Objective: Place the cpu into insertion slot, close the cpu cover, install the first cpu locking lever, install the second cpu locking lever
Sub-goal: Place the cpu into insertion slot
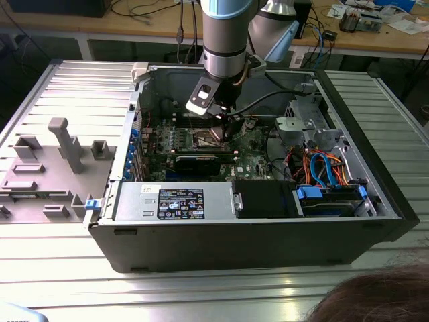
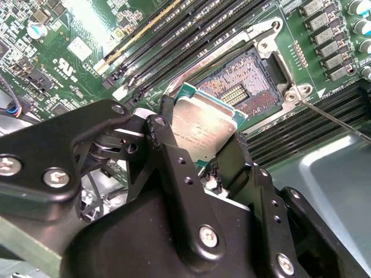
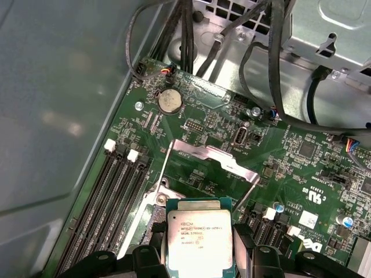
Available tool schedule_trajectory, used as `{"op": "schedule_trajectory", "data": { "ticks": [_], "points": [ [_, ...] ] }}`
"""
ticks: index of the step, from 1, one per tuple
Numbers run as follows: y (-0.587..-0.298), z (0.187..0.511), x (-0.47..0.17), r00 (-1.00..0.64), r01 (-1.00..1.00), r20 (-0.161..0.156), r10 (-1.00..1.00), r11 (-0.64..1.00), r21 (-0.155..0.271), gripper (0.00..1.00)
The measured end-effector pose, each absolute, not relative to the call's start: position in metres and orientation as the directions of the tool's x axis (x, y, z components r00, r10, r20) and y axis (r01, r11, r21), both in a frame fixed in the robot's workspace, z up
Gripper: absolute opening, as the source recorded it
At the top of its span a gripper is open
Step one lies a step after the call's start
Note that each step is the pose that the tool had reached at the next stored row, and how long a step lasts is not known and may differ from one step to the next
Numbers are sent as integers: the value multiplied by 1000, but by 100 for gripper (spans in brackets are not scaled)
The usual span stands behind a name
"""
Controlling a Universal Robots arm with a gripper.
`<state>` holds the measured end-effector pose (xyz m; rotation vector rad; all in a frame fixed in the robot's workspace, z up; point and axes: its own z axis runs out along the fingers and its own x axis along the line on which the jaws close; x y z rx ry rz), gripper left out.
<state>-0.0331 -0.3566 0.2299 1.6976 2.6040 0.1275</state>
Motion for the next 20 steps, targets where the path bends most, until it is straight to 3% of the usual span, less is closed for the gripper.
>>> {"op": "schedule_trajectory", "data": {
  "ticks": [20],
  "points": [
    [-357, 230, -33, -381, 922, 19, 924, 378, 85, 55]
  ]
}}
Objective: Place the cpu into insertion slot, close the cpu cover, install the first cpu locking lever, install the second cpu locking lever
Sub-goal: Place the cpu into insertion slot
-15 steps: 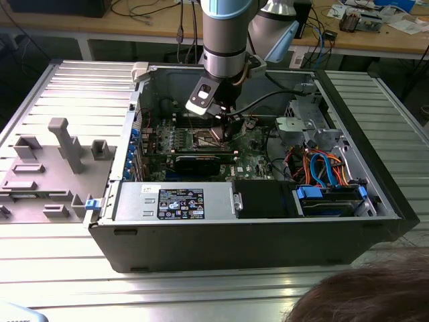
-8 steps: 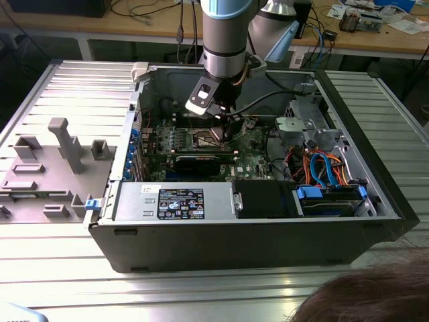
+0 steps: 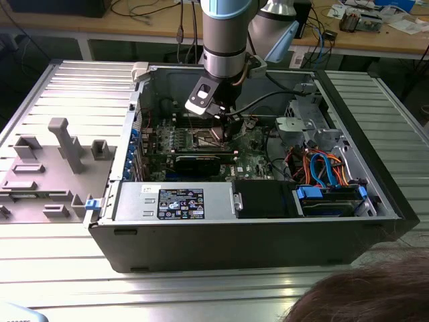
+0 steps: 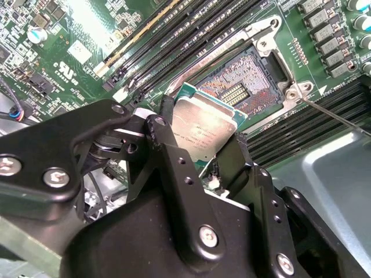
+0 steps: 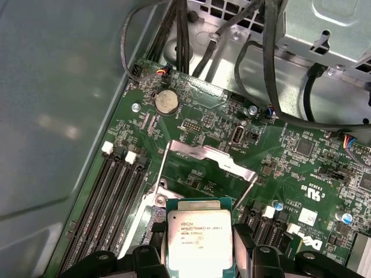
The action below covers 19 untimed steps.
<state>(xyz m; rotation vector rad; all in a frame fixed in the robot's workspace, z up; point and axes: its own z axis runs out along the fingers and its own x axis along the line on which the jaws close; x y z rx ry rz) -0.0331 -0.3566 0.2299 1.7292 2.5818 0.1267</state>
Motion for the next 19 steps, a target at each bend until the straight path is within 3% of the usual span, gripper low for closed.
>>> {"op": "schedule_trajectory", "data": {
  "ticks": [19],
  "points": [
    [-357, 230, -33, -361, 930, 19, 932, 358, 85, 55]
  ]
}}
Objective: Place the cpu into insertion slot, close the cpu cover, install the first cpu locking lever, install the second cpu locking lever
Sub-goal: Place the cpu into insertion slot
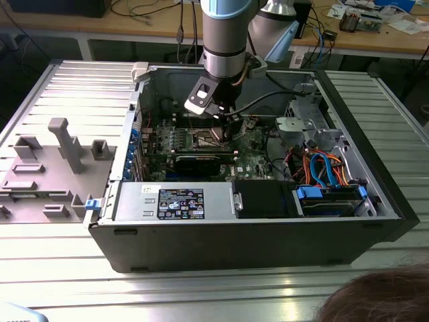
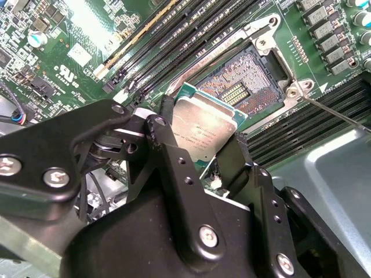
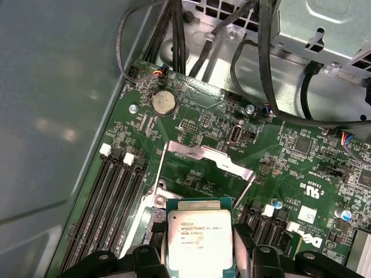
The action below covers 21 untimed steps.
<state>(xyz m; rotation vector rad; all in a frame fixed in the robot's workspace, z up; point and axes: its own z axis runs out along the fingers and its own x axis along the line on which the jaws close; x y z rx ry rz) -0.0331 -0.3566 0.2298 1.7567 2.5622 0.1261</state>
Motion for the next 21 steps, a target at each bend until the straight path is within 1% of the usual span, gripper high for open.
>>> {"op": "schedule_trajectory", "data": {
  "ticks": [21],
  "points": [
    [-357, 230, -33, -341, 937, 19, 940, 338, 85, 55]
  ]
}}
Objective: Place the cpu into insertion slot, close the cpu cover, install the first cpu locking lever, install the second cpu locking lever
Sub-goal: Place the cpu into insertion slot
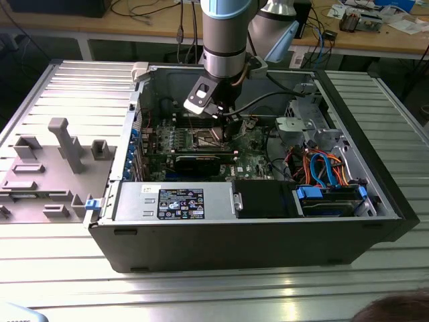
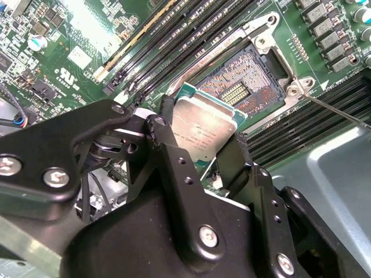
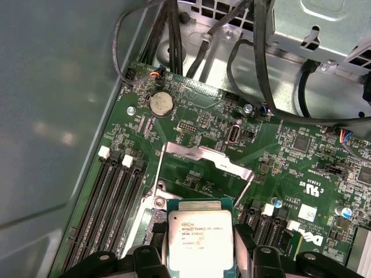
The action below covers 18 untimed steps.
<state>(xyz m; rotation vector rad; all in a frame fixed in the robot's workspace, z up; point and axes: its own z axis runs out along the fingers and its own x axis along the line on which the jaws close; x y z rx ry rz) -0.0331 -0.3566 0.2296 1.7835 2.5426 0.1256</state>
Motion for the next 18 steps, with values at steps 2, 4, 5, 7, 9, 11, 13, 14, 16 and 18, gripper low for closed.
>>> {"op": "schedule_trajectory", "data": {
  "ticks": [2, 4, 5, 7, 9, 11, 13, 14, 16, 18],
  "points": [
    [-357, 230, -33, -339, 938, 19, 941, 336, 85, 55],
    [-357, 230, -33, -335, 939, 19, 942, 333, 85, 55],
    [-357, 230, -33, -334, 940, 19, 943, 331, 85, 55],
    [-357, 230, -33, -332, 940, 19, 943, 329, 85, 55],
    [-357, 229, -33, -329, 941, 19, 944, 327, 85, 55],
    [-357, 229, -33, -327, 942, 19, 945, 325, 85, 55],
    [-357, 229, -33, -324, 943, 19, 946, 321, 85, 55],
    [-357, 229, -33, -322, 944, 19, 946, 320, 85, 55],
    [-357, 229, -33, -321, 944, 19, 947, 318, 85, 55],
    [-357, 229, -33, -319, 945, 19, 948, 316, 85, 55]
  ]
}}
